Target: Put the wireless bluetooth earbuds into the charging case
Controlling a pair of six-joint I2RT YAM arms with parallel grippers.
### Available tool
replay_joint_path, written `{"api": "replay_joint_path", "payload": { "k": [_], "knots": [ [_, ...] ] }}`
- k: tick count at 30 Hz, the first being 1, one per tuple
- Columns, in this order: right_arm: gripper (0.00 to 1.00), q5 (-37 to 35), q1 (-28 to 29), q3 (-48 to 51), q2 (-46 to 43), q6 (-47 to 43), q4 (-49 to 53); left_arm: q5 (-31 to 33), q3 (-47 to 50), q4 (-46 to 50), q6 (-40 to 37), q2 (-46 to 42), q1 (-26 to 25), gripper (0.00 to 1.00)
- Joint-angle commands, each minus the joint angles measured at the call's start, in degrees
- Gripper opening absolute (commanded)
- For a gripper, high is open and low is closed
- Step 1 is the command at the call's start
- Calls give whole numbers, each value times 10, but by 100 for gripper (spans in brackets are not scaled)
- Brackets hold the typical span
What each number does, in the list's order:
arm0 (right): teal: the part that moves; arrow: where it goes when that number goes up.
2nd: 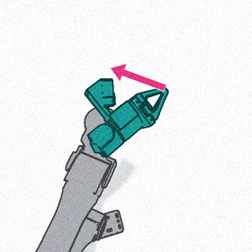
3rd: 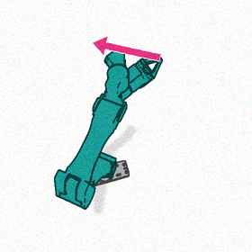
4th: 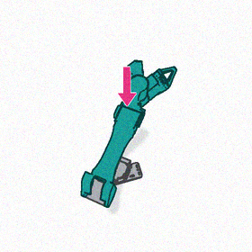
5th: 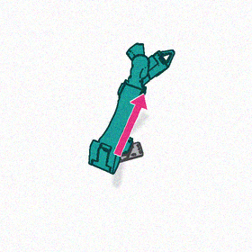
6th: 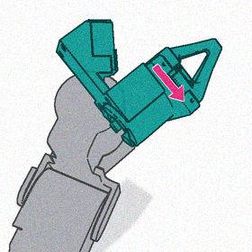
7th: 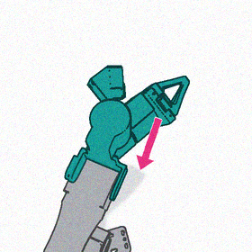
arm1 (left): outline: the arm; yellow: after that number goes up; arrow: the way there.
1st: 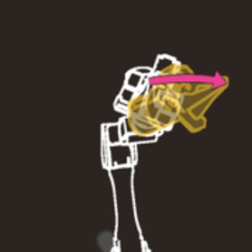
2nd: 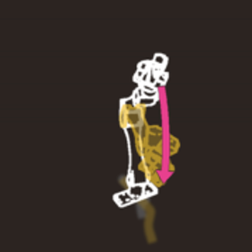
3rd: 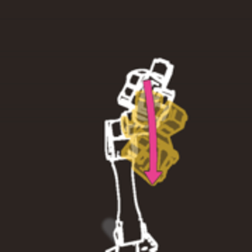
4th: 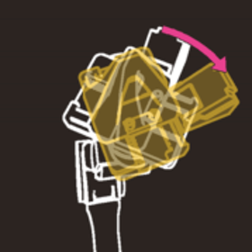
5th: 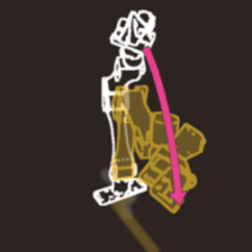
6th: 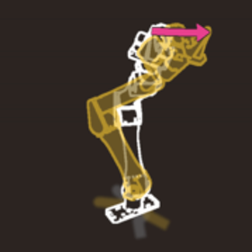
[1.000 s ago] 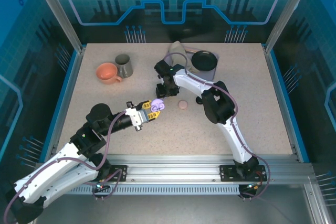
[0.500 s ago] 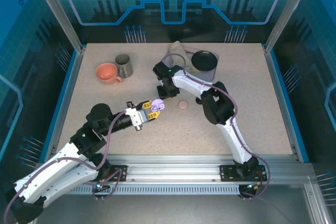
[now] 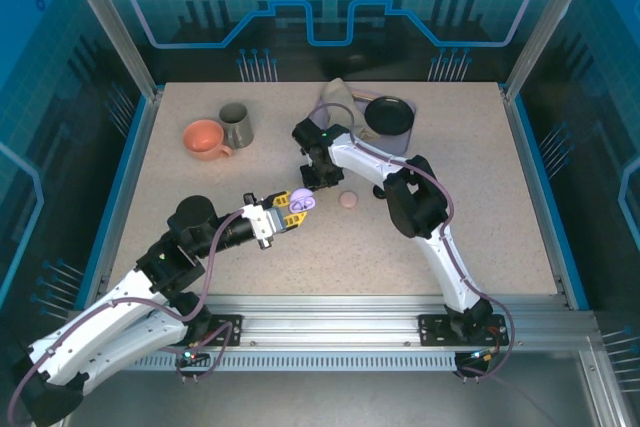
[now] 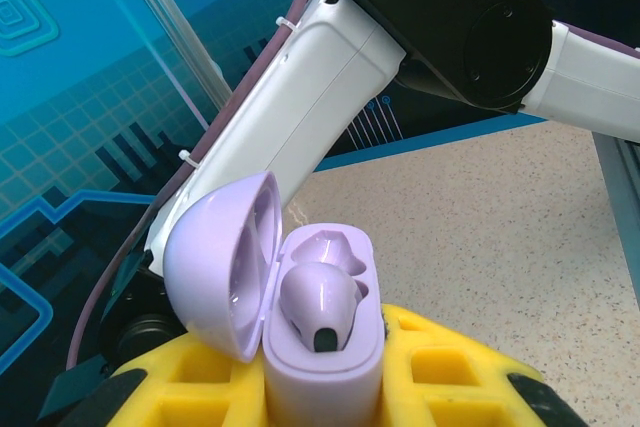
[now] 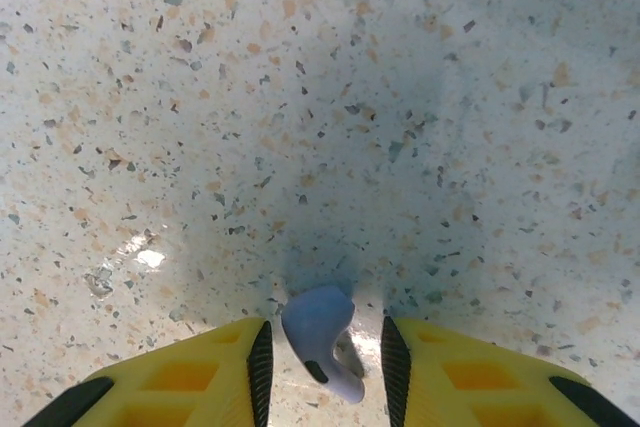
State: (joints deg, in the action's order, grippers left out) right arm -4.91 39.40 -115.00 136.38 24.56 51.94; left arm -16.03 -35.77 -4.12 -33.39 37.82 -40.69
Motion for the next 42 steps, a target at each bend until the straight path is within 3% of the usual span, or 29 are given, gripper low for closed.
{"api": "replay_joint_path", "payload": {
  "k": [1, 15, 42],
  "knots": [
    [38, 11, 9, -25, 8, -13, 27, 6, -7, -3, -3, -2, -5, 0],
    [38, -12, 16, -109, 68, -50, 73, 6, -8, -5, -4, 2, -5, 0],
    [24, -20, 25, -115, 80, -60, 108, 5, -9, -3, -6, 4, -5, 0]
  ]
}}
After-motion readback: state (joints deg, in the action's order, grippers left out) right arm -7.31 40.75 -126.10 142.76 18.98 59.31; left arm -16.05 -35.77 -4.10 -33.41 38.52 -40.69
